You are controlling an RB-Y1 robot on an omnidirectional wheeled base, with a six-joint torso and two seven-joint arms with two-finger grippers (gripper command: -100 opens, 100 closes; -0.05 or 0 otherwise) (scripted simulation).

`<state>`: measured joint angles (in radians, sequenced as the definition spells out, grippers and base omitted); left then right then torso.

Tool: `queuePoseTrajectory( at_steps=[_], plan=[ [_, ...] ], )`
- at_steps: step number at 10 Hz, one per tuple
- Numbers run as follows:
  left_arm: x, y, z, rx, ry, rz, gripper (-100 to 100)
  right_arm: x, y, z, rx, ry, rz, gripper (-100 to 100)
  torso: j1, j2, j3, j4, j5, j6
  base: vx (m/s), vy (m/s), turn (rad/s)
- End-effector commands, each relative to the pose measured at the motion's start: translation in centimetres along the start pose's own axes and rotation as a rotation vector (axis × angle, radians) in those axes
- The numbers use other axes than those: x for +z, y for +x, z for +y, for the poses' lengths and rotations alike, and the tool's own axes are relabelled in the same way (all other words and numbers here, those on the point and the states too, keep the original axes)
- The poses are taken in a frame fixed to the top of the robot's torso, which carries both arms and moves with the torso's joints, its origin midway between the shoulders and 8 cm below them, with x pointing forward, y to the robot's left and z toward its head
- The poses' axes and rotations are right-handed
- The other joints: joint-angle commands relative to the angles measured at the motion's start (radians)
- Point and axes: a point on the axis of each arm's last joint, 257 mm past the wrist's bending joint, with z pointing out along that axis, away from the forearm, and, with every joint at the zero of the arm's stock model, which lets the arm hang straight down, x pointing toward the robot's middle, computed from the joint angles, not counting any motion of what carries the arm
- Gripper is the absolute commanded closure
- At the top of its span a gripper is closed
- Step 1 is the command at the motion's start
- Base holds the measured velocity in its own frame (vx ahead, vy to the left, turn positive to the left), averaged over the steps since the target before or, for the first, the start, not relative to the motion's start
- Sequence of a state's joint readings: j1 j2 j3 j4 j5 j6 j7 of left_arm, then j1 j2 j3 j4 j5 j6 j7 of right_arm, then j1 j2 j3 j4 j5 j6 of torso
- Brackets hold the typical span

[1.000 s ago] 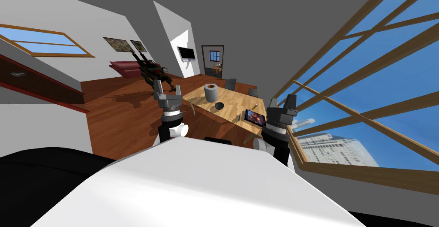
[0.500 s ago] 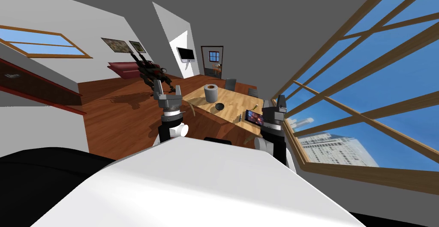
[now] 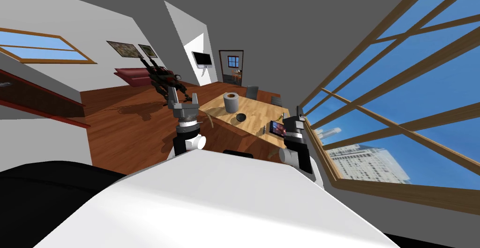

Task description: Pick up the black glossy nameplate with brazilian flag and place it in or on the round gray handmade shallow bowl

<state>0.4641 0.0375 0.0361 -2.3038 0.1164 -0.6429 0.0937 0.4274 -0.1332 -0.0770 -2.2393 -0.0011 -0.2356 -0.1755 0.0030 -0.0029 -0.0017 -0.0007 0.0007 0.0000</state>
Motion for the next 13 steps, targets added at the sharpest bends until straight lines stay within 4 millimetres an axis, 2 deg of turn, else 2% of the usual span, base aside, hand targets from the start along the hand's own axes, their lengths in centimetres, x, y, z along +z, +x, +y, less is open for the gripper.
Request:
queuePoseTrajectory(
  at_steps=[1,2,3,4,5,6,7,8,9,10,11,12,13],
  plan=[
    [0.0,0.0,0.0,0.0,0.0,0.0,0,0.2,-0.5,-2.9,0.058,0.074,-0.008,-100,0.0,0.0,0.0,0.0,0.0,0.0,0.045,0.059,-0.031],
    [0.0,0.0,0.0,0.0,0.0,0.0,0,0.2,-0.6,-3.2,0.061,0.082,-0.01,-100,0.001,0.0,0.0,0.0,0.0,0.0,0.032,0.045,-0.017],
    [0.0,0.0,0.0,0.0,0.0,0.0,0,0.3,-1.1,-5.2,0.103,0.135,-0.021,-100,0.0,0.0,0.0,0.0,0.0,0.0,0.032,0.041,-0.028],
    [0.0,0.0,0.0,0.0,0.0,0.0,0,0.3,-1.1,-5.2,0.103,0.135,-0.021,-100,0.0,0.0,0.0,0.0,0.0,0.0,0.025,0.033,-0.015],
    [0.0,0.0,0.0,0.0,0.0,0.0,0,0.4,-1.6,-6.9,0.147,0.177,-0.033,-100,-0.001,0.001,0.0,0.0,0.0,0.0,0.025,0.037,-0.028],
    [0.0,0.0,0.0,0.0,0.0,0.0,0,0.3,-1.7,-7.3,0.147,0.191,-0.036,-100,-0.001,0.001,0.0,0.0,0.0,0.0,0.025,0.036,-0.012],
    [0.0,0.0,0.0,0.0,0.0,0.0,0,0.4,-2.3,-9.1,0.193,0.239,-0.053,-100,-0.001,0.001,0.0,0.0,0.0,0.0,0.037,0.038,-0.028],
    [0.0,0.0,0.0,0.0,0.0,0.0,0,0.3,-2.3,-9.4,0.193,0.247,-0.055,-100,-0.001,0.0,0.0,0.0,0.0,0.0,0.035,0.036,-0.014],
    [0.0,0.0,0.0,0.0,0.0,0.0,0,0.3,-3.0,-11.2,0.24,0.295,-0.076,-100,-0.001,0.0,0.0,0.0,0.0,0.0,0.03,0.041,-0.032],
    [0.0,0.0,0.0,0.0,0.0,0.0,0,0.2,-3.0,-11.5,0.24,0.305,-0.079,-100,-0.001,0.0,0.0,0.0,0.0,0.0,0.028,0.041,-0.013],
    [0.0,0.0,0.0,0.0,0.0,0.0,0,0.1,-3.7,-13.3,0.287,0.351,-0.103,-100,-0.001,0.001,0.0,0.0,0.0,0.0,0.042,0.053,-0.02],
    [0.0,0.0,0.0,0.0,0.0,0.0,0,0.0,-3.7,-13.6,0.288,0.363,-0.106,-100,0.0,0.0,0.0,0.0,0.0,0.0,0.029,0.047,-0.018],
    [0.0,0.0,0.0,0.0,0.0,0.0,0,-0.1,-4.4,-15.3,0.332,0.402,-0.131,-100,0.0,0.0,0.0,0.0,0.0,0.0,0.03,0.051,-0.032]
  ],
)
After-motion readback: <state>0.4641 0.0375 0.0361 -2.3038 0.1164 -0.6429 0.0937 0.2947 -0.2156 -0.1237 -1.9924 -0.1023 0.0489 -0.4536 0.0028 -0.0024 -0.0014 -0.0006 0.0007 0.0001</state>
